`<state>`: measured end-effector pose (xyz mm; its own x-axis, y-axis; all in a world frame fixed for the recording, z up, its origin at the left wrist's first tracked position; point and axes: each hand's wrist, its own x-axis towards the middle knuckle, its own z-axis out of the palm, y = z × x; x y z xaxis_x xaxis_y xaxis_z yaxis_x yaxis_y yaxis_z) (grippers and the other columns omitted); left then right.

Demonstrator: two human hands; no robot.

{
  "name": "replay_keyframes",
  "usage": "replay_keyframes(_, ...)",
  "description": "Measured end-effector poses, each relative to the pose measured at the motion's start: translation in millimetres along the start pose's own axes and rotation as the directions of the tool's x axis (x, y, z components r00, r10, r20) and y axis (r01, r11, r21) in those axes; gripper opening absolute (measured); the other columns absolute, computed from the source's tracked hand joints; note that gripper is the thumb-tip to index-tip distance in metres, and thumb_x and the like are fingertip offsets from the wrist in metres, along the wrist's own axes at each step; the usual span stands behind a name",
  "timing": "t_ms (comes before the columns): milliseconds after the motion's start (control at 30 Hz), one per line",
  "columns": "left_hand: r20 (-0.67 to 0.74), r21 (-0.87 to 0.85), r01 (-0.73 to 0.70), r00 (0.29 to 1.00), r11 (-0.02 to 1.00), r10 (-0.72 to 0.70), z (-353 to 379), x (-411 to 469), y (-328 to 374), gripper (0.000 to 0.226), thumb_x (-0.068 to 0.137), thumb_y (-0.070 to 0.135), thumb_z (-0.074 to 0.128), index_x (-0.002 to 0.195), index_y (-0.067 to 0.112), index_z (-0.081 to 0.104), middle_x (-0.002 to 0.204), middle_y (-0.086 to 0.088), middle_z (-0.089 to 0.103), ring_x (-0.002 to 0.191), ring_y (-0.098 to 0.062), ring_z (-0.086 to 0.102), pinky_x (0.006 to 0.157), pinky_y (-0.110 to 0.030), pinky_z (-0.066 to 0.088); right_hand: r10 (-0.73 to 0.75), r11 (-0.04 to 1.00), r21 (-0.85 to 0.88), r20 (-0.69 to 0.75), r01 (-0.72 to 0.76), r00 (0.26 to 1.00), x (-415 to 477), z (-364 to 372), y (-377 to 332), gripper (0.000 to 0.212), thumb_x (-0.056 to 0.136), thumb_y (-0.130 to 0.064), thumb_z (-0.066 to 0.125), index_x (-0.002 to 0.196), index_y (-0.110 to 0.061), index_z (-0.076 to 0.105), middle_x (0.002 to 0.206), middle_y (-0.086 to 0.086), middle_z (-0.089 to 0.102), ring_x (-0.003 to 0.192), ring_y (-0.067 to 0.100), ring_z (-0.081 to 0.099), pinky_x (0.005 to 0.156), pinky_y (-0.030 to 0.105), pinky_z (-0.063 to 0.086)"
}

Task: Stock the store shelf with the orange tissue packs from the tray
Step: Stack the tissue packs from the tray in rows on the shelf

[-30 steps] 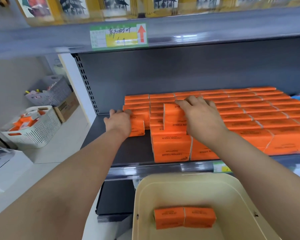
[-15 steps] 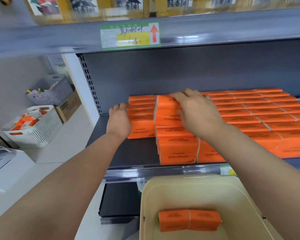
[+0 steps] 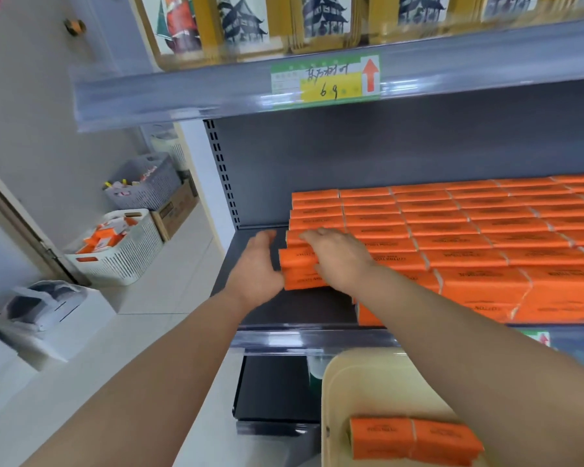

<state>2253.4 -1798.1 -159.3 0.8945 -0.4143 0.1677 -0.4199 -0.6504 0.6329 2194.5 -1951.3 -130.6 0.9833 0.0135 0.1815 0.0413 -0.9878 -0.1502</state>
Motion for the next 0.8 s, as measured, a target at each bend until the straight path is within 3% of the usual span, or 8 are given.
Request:
replay_keyframes(100, 0.038, 0.107, -0.026, 0.999, 0.994, 0.022, 11.9, 1.3, 3.0, 0.065, 0.081, 0.020, 0.068, 0.137, 0.014, 0.036, 0.128, -0.006, 0.046, 0.112, -0.023, 0.054, 0.091, -0.034, 0.046, 0.032, 0.998, 0.055, 0.006, -0.032, 0.999, -9.8, 1.7, 13.5, 0.062, 0.086, -0.018, 0.064, 0.142, -0.018, 0.037, 0.136, 0.006, 0.047, 0.126, 0.026, 0.044, 0.103, 0.038, 0.038)
replay_keyframes(267, 0.004, 0.127, 0.016, 1.000, 0.992, -0.016, 26.3, 6.7, 12.7, 0.057, 0.079, 0.016, 0.070, 0.125, 0.010, 0.038, 0.113, -0.010, 0.056, 0.100, -0.028, 0.059, 0.076, -0.034, 0.046, 0.139, 0.990, -0.011, -0.130, -0.142, 0.982, -33.7, -0.6, 40.7, 0.048, 0.099, -0.027, 0.039, 0.145, -0.015, 0.034, 0.151, 0.006, 0.035, 0.139, 0.023, 0.031, 0.111, 0.037, 0.025)
replay_keyframes(433, -0.055, 0.181, 0.045, 0.998, 0.982, -0.036, 37.2, 11.6, 22.9, 0.052, 0.080, 0.007, 0.064, 0.124, 0.006, 0.036, 0.096, -0.013, 0.062, 0.087, -0.032, 0.062, 0.066, -0.037, 0.048, 0.188, 0.980, -0.055, -0.043, -0.190, 0.981, -48.0, 2.5, 53.8, 0.046, 0.101, -0.031, 0.030, 0.143, -0.014, 0.037, 0.154, 0.004, 0.029, 0.142, 0.020, 0.026, 0.114, 0.036, 0.021)
replay_keyframes(633, -0.066, 0.158, 0.075, 0.996, 0.985, -0.065, 41.7, 10.3, 26.7, 0.058, 0.081, 0.005, 0.062, 0.131, 0.009, 0.032, 0.106, -0.013, 0.059, 0.091, -0.031, 0.061, 0.067, -0.035, 0.046, 0.192, 0.981, -0.009, -0.034, -0.193, 0.981, -52.3, -0.5, 54.1, 0.045, 0.102, -0.032, 0.030, 0.143, -0.016, 0.038, 0.151, 0.004, 0.036, 0.137, 0.022, 0.034, 0.111, 0.036, 0.027)
replay_keyframes(800, -0.105, 0.215, 0.077, 0.993, 0.974, -0.056, 34.9, -0.5, 35.5, 0.057, 0.080, 0.004, 0.066, 0.128, 0.006, 0.035, 0.122, -0.013, 0.050, 0.109, -0.031, 0.053, 0.077, -0.038, 0.047, 0.169, 0.985, -0.002, -0.075, -0.170, 0.983, -62.7, -6.4, 50.5, 0.040, 0.100, -0.028, 0.032, 0.137, -0.018, 0.044, 0.139, 0.003, 0.049, 0.125, 0.025, 0.046, 0.103, 0.038, 0.036)
